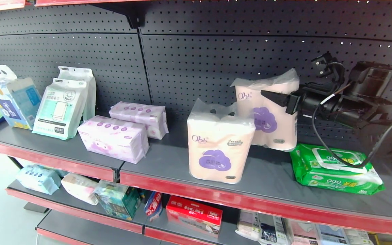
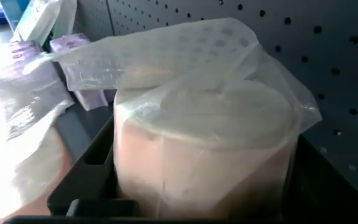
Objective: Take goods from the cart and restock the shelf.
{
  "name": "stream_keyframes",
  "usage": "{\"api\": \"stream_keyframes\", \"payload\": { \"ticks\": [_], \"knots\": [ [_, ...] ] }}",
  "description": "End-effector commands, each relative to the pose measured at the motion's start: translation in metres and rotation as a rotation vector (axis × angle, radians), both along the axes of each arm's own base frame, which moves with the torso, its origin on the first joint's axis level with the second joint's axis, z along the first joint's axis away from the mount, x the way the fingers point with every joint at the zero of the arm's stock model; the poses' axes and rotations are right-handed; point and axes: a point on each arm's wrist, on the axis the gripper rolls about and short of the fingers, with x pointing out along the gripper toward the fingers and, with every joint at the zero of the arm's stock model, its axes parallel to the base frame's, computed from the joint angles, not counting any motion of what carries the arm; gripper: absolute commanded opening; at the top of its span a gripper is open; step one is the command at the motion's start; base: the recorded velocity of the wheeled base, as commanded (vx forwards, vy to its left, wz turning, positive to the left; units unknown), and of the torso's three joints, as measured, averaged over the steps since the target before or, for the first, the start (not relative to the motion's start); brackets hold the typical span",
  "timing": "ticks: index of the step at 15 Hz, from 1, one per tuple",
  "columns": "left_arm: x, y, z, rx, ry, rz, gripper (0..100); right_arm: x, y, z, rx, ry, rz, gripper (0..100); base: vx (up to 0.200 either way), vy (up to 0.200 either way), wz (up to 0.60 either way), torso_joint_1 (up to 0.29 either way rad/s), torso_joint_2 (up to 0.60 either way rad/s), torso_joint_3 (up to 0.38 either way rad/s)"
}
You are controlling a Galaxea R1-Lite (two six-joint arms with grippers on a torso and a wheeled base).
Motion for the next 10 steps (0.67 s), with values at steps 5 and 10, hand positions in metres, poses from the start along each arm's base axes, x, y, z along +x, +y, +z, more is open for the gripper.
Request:
{"api": "stream_keyframes", "payload": {
  "ticks": [5, 10],
  "knots": [
    [0.000, 0.000, 0.000, 0.000, 0.001, 0.002, 100, 0.020, 0.005, -0.024, 0.001, 0.039, 0.102, 0, 0.000, 0.000, 0.00, 0.000, 0.00, 0.000],
    [0.000, 0.000, 0.000, 0.000, 0.001, 0.002, 100, 0.034, 0.012, -0.034, 0.020, 0.039, 0.144, 0, 0.000, 0.000, 0.00, 0.000, 0.00, 0.000]
  ]
}}
